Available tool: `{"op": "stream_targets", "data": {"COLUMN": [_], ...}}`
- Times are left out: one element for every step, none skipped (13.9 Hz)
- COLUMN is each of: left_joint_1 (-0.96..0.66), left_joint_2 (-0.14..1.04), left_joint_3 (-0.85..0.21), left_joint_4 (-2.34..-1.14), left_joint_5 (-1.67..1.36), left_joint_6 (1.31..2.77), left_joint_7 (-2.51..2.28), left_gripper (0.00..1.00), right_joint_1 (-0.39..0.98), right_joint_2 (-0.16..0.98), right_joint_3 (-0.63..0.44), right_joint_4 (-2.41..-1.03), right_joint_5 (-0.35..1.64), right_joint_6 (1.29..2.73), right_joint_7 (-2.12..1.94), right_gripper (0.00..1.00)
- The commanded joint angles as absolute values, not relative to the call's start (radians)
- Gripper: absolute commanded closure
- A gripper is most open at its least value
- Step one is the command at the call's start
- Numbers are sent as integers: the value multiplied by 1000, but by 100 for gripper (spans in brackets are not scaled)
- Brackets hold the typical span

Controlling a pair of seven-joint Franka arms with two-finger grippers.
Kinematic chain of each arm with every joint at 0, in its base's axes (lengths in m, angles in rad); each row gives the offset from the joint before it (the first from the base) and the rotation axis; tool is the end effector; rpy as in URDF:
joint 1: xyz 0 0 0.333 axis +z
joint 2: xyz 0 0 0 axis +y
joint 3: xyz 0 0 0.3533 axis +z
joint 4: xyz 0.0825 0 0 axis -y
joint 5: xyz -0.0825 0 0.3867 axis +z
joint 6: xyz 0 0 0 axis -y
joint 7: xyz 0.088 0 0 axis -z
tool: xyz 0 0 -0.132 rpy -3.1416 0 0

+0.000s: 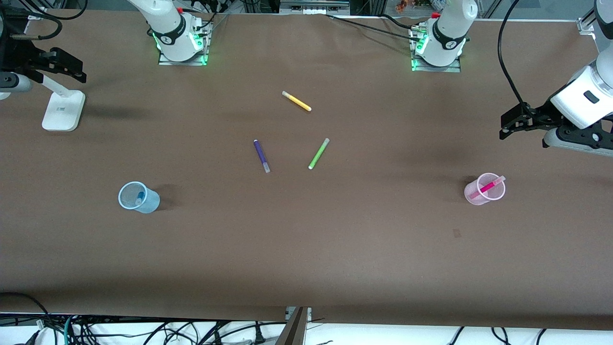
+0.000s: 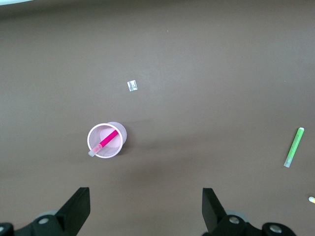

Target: Place pink and blue markers in matching cups

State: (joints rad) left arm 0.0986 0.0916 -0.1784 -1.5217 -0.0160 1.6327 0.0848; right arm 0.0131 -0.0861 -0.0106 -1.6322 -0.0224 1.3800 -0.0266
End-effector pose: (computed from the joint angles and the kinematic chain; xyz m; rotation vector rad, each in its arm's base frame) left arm 0.5928 -0.0444 0.6139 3.0990 -0.2529 0.0325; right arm 0.5013 -0.0023 0.6394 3.1111 0.0417 -0.2594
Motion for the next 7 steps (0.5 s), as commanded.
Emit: {"op": "stream_targets", "data": {"left_joint_1": [107, 107, 107, 107, 107, 107, 107], "left_joint_2": [71, 72, 72, 71, 71, 71, 71], "left_joint_3": [-186, -186, -186, -186, -186, -186, -186], "left_joint_4": [-1540, -1540, -1540, -1540, -1540, -1542, -1543], "left_joint_5": [-23, -23, -23, -23, -23, -23, -23], "left_joint_6": [1641, 1641, 1641, 1641, 1641, 1641, 1641], "left_joint_7": [84, 83, 84, 84, 84, 84, 84], "left_gripper": [0, 0, 0, 0, 0, 0, 0], "right_joint_1": [2, 2, 2, 2, -2, 2, 3], "right_joint_2": [-49, -48, -48, -48, -48, -48, -48], "right_joint_3": [-11, -11, -11, -11, -11, -12, -14], "right_joint_4": [-1575, -1575, -1575, -1575, -1575, -1575, -1575], "right_joint_5": [-25, -26, -26, -26, -26, -26, -26], "right_joint_6": [1342, 1342, 1344, 1342, 1344, 1342, 1344], "right_joint_7": [-20, -20, -20, -20, -20, -20, -20], "right_gripper": [0, 0, 0, 0, 0, 0, 0]}}
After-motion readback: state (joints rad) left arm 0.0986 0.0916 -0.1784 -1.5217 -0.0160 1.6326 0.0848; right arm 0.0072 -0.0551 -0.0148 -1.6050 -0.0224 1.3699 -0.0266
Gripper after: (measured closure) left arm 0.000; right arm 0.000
